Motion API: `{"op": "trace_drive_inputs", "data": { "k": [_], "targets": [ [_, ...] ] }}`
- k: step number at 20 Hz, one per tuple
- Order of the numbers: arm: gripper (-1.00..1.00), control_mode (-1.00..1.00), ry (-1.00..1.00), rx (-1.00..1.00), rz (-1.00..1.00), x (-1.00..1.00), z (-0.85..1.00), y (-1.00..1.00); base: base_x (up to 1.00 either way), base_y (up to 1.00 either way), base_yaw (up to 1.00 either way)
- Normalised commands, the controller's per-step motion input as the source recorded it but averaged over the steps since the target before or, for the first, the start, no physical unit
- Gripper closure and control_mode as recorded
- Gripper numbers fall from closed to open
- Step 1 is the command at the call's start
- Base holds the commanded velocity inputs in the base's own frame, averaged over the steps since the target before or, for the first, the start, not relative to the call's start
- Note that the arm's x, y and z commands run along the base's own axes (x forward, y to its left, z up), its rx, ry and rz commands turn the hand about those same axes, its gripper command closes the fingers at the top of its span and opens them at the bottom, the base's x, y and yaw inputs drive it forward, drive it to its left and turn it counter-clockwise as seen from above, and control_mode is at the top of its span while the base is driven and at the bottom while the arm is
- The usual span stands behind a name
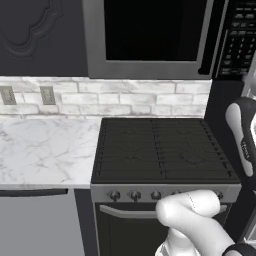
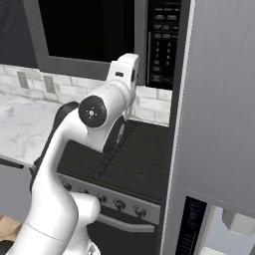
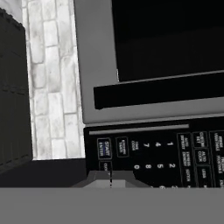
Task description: Place the bowl containing the bell pepper and carrot in the microwave. Close the microwave door and press the start button to microwave the meal.
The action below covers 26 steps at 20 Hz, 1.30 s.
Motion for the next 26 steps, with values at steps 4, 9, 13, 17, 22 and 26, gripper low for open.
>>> {"op": "trace_drive_inputs", "data": {
  "k": [4, 9, 13, 17, 22, 26],
  "targets": [
    [1.0, -1.0, 0.0, 0.02, 0.0, 0.29, 0.0, -0.1, 0.0, 0.0, 0.0],
    [1.0, -1.0, 0.0, 0.03, 0.0, 0.28, -0.01, -0.22, 0.0, 0.0, 0.0],
    [1.0, -1.0, 0.0, 0.01, 0.0, 0.19, -0.06, -0.26, 0.0, 0.0, 0.0],
    [1.0, -1.0, 0.0, 0.0, 0.0, 0.12, -0.14, -0.07, 0.0, 0.0, 0.0],
    [1.0, -1.0, 0.0, 0.0, 0.01, 0.09, -0.14, 0.03, 0.0, 0.0, 0.0],
    [1.0, -1.0, 0.0, 0.0, 0.0, 0.13, -0.08, 0.03, 0.0, 0.0, 0.0]
  ]
}}
